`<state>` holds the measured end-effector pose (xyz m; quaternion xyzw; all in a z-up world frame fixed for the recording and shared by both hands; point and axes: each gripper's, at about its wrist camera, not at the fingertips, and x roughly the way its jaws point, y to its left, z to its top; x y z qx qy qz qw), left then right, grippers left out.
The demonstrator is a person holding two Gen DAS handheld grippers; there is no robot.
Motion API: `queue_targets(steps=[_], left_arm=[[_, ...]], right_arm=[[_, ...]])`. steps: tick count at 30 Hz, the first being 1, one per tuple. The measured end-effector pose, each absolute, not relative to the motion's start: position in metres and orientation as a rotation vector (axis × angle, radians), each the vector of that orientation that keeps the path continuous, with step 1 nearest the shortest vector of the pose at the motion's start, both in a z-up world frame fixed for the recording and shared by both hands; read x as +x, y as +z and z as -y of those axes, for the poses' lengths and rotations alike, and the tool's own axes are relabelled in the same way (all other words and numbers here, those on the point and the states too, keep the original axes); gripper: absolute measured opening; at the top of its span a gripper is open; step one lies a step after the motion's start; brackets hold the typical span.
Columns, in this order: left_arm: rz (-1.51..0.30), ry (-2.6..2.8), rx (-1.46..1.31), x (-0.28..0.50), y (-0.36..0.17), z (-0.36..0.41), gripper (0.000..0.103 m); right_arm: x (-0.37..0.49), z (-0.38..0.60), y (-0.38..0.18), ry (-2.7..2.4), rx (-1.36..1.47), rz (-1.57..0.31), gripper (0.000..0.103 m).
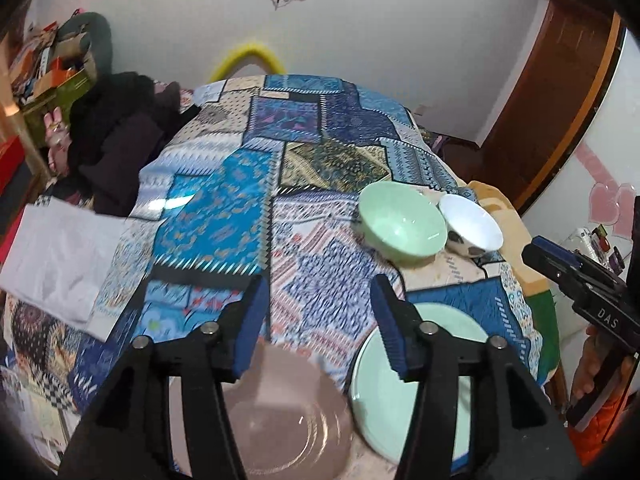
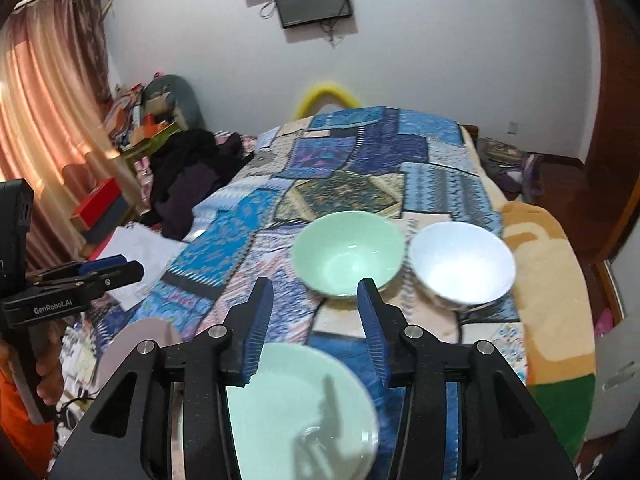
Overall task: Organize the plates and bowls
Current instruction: 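Lower the pink bowl onto the light green plate and open the left gripper, then grasp the light green bowl rim with the left gripper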
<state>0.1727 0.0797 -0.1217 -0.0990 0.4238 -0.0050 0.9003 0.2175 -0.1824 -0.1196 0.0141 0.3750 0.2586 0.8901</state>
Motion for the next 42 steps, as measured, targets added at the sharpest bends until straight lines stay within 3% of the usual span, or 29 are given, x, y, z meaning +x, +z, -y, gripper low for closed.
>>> queue_targets(steps=[8, 25, 31, 34, 38, 42], left_arm=[[-0.948, -0.057, -0.183, 0.239, -0.141, -0.055, 0.064], [-1.153, -0.094, -0.105, 0.359, -0.229, -0.021, 0.064], [-1.206, -0.085, -0.059, 0.379, -0.252, -0.017, 0.048], [-1.211, -0.094, -0.044, 0.383, -0.260, -0.015, 0.037], [-1.224, -0.151, -0.059, 0.383, -0.261, -0.010, 0.015], [-1.225, -0.134, -0.025, 0.375, -0.256, -0.006, 0.016]], right_arm=[[0.255, 0.201, -0.149, 0.493, 0.051, -0.837, 0.041], [0.314, 0.175, -0.222, 0.532, 0.053, -1.010, 0.041], [0.323, 0.167, -0.234, 0.533, 0.053, -1.043, 0.041], [0.327, 0.168, -0.233, 0.530, 0.065, -1.052, 0.035], [0.329, 0.170, -0.234, 0.526, 0.074, -1.073, 0.030], [0.325, 0.171, -0.231, 0.564, 0.094, -1.101, 0.028]])
